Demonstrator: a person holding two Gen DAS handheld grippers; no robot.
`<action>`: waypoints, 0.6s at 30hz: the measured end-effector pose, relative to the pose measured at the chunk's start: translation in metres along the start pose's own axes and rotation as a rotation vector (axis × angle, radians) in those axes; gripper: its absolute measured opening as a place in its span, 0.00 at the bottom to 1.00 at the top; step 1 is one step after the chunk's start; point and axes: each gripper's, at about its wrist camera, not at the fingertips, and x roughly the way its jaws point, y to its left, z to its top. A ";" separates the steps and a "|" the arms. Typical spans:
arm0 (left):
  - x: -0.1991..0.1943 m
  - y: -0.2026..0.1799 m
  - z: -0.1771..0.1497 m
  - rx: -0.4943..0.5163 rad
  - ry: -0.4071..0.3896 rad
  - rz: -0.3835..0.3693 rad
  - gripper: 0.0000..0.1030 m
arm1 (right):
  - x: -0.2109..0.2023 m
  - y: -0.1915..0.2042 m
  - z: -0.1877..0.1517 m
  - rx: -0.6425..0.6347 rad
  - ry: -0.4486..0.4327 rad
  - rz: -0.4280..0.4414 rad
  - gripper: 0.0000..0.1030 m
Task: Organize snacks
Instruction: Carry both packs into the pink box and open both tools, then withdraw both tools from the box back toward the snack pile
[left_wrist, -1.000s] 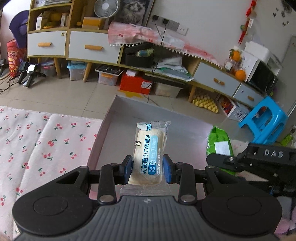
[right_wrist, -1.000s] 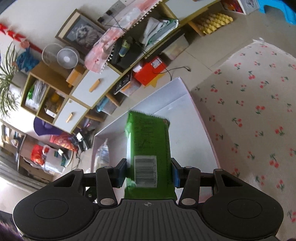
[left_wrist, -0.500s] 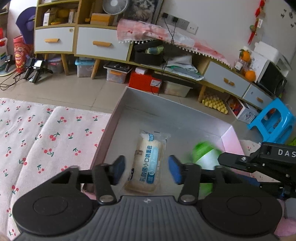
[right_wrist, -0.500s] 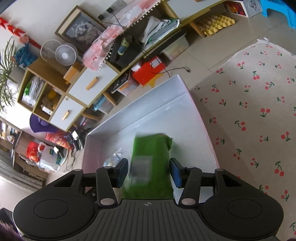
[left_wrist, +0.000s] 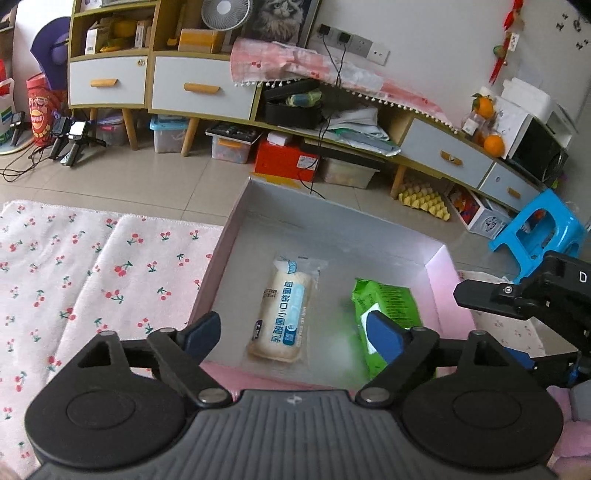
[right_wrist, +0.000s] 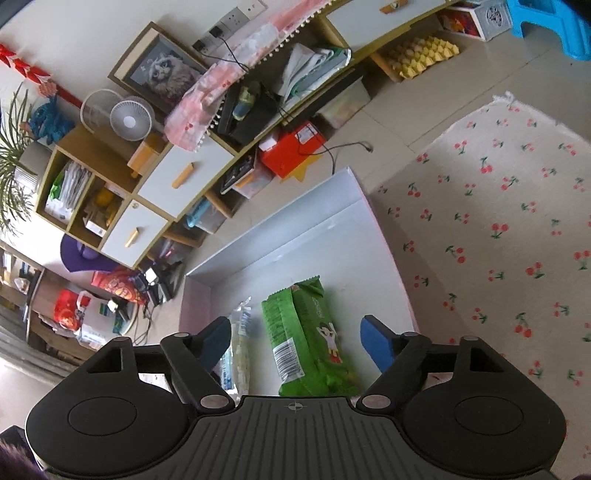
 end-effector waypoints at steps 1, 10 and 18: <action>-0.003 -0.001 0.000 0.006 -0.001 0.002 0.85 | -0.004 0.002 -0.001 -0.003 -0.002 -0.002 0.78; -0.024 -0.007 -0.005 0.056 0.013 0.029 0.92 | -0.036 0.013 -0.012 -0.079 0.016 -0.052 0.82; -0.038 -0.007 -0.015 0.089 0.049 0.053 0.96 | -0.060 0.013 -0.023 -0.106 0.029 -0.088 0.85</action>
